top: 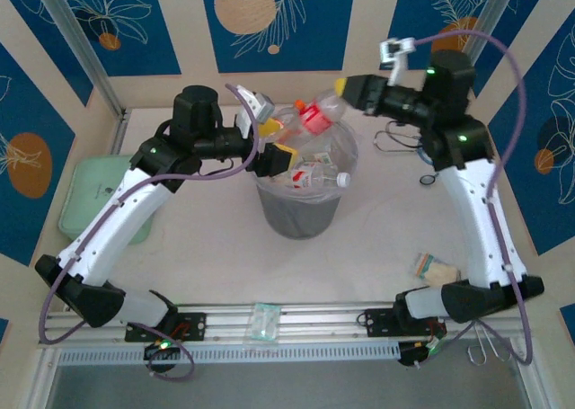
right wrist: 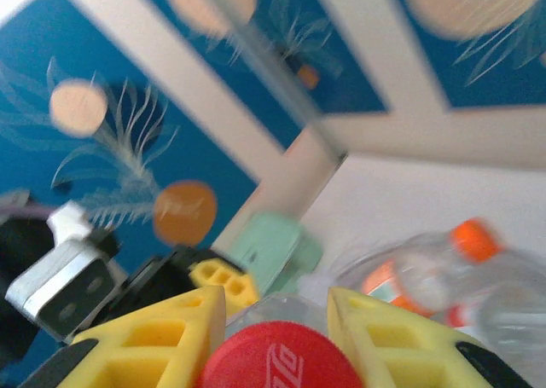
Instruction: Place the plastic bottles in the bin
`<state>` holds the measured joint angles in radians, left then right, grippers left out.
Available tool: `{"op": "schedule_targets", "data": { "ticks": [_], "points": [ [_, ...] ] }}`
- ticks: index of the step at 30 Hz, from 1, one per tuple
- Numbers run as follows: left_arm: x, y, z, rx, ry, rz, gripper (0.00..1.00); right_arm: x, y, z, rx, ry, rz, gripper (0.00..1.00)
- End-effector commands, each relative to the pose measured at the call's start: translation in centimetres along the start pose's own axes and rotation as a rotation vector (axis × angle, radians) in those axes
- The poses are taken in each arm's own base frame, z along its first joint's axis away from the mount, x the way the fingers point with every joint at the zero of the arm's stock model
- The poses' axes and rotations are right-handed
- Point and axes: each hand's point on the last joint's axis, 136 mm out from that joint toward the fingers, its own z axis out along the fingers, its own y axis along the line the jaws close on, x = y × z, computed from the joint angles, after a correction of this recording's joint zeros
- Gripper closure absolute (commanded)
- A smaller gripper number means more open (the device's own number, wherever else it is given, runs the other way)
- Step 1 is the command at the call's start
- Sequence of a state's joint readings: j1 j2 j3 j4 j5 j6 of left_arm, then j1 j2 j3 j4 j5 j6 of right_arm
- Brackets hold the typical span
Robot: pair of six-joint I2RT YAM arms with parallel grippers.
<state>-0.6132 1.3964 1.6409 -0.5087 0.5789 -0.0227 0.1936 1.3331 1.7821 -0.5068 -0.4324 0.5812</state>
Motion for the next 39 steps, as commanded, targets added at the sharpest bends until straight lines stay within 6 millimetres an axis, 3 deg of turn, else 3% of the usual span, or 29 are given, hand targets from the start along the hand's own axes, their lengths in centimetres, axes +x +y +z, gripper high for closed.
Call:
{"op": "schedule_targets", "data": {
  "ticks": [1, 4, 8, 13, 18, 22, 31, 39],
  "points": [
    [-1.8, -0.3, 0.5, -0.015, -0.043, 0.064, 0.00, -4.3, -0.4, -5.4, 0.095, -0.236, 0.026, 0.92],
    [-1.2, -0.8, 2.2, -0.013, 0.002, 0.114, 0.00, -6.0, -2.4, -9.7, 0.192, -0.374, 0.058, 0.94],
    [0.5, -1.7, 5.3, -0.042, 0.119, 0.225, 0.00, -6.0, -5.5, -13.8, 0.338, -0.461, 0.107, 0.94],
    [1.8, -2.8, 8.9, -0.022, 0.203, 0.283, 0.00, -4.7, -8.1, -15.8, 0.404, -0.475, 0.164, 0.95],
    [4.5, -4.4, 11.9, -0.019, 0.314, 0.422, 0.00, -3.9, -9.6, -16.8, 0.430, -0.472, 0.200, 0.95],
    [6.0, -3.6, 13.4, -0.056, 0.385, 0.432, 0.05, -3.5, -9.2, -16.6, 0.396, -0.445, 0.207, 0.95],
    [5.4, -2.2, 14.0, -0.141, 0.376, 0.430, 0.48, -2.9, -3.4, -15.4, 0.183, -0.329, 0.131, 0.95],
    [1.7, -1.7, 12.2, -0.227, 0.246, 0.405, 0.53, -1.7, -1.6, -16.2, 0.241, -0.312, 0.065, 0.95]
  ]
}}
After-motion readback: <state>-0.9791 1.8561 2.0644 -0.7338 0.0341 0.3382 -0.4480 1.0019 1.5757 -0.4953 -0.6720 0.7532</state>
